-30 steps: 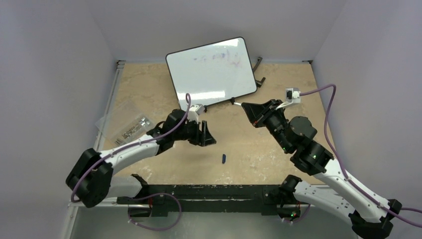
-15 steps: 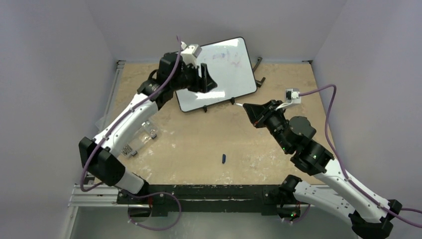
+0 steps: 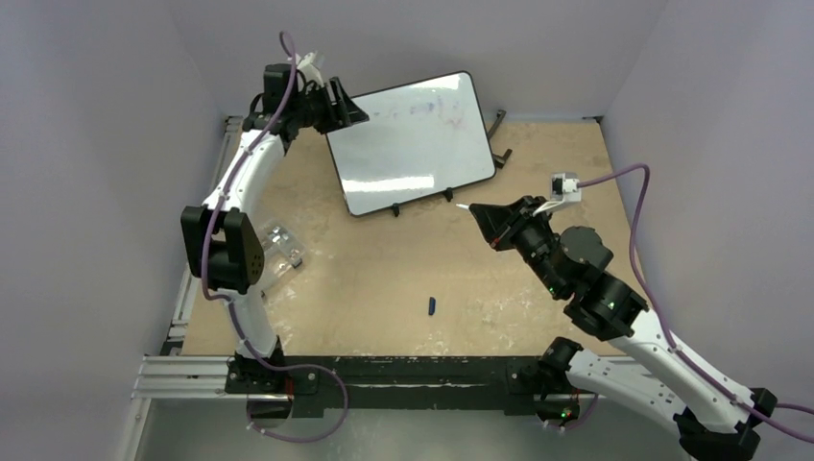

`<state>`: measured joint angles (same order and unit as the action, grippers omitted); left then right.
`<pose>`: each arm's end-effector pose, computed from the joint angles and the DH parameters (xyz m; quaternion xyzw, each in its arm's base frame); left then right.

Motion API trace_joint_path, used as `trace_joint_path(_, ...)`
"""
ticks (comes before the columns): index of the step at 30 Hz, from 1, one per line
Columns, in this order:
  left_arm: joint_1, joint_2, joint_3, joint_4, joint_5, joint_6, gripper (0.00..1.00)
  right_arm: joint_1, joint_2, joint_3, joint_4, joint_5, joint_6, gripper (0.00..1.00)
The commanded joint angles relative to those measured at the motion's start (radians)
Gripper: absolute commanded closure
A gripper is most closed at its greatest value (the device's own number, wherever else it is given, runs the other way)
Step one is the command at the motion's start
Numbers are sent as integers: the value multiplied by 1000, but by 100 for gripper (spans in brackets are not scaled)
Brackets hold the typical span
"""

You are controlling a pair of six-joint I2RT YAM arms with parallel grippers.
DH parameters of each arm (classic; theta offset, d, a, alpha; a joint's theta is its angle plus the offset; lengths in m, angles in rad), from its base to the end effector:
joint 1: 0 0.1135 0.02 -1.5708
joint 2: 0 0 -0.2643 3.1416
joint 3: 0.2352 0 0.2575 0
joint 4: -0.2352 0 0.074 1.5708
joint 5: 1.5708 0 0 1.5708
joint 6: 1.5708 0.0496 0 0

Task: Write a sentence on the whiteboard
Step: Move the whiteboard to the center of the board.

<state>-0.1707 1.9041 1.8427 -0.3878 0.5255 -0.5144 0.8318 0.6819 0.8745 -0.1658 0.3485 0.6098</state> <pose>0.4544 -0.1036 0.3570 -0.0037 0.8293 -0.3797 0.4099 0.1268 0.1140 0.3901 0.0474 0.6965 0.3749 0.6100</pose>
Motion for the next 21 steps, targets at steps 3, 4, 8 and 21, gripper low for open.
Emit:
trace_joint_path(3,142,-43,-194,348,269,-126,44,0,15,-2,15,-14,-19,100)
trace_joint_path(4,161,-41,-235,436,302,-166,44,0,19,-2,15,-14,-23,100)
trace_joint_path(8,238,-33,-342,629,390,-238,43,0,32,-7,24,-20,-28,100)
trace_joint_path(21,322,74,-407,779,411,-239,44,0,22,-12,19,-30,-32,100)
